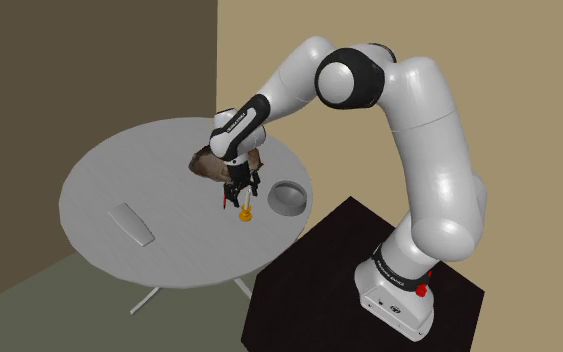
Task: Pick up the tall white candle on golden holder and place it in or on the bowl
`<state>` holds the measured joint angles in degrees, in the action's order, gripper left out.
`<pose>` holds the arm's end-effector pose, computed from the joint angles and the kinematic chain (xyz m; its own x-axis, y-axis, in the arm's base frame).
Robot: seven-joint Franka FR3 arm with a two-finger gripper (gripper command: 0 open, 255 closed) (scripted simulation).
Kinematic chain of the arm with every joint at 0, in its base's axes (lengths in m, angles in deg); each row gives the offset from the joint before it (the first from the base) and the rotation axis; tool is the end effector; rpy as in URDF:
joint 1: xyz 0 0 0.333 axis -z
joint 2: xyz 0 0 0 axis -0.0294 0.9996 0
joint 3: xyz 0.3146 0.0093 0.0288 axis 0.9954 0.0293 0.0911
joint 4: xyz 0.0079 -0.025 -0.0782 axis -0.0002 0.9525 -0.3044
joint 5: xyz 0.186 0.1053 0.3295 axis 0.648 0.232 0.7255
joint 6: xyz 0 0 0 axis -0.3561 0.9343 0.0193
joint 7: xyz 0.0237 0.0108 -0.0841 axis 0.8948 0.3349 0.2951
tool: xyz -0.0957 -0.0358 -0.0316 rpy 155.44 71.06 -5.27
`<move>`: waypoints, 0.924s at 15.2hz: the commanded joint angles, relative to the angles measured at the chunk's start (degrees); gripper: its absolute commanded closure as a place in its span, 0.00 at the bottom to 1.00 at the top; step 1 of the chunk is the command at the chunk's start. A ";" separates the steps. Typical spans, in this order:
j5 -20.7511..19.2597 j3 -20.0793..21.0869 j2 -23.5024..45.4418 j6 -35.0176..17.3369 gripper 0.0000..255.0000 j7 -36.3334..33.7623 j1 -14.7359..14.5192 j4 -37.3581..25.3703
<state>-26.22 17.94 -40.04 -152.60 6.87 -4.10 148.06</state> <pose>0.5815 0.0616 0.0800 0.9023 0.0358 -0.4297 0.0403 -0.9992 0.0014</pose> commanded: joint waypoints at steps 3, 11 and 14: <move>0.04 0.04 1.35 -2.30 0.00 0.00 -0.05 0.93; 0.04 0.04 1.36 -2.28 1.00 -0.01 -0.05 0.92; 0.04 0.04 1.36 -2.28 1.00 -0.01 -0.05 0.92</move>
<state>-26.17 17.97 -38.71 -154.89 6.87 -4.14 148.97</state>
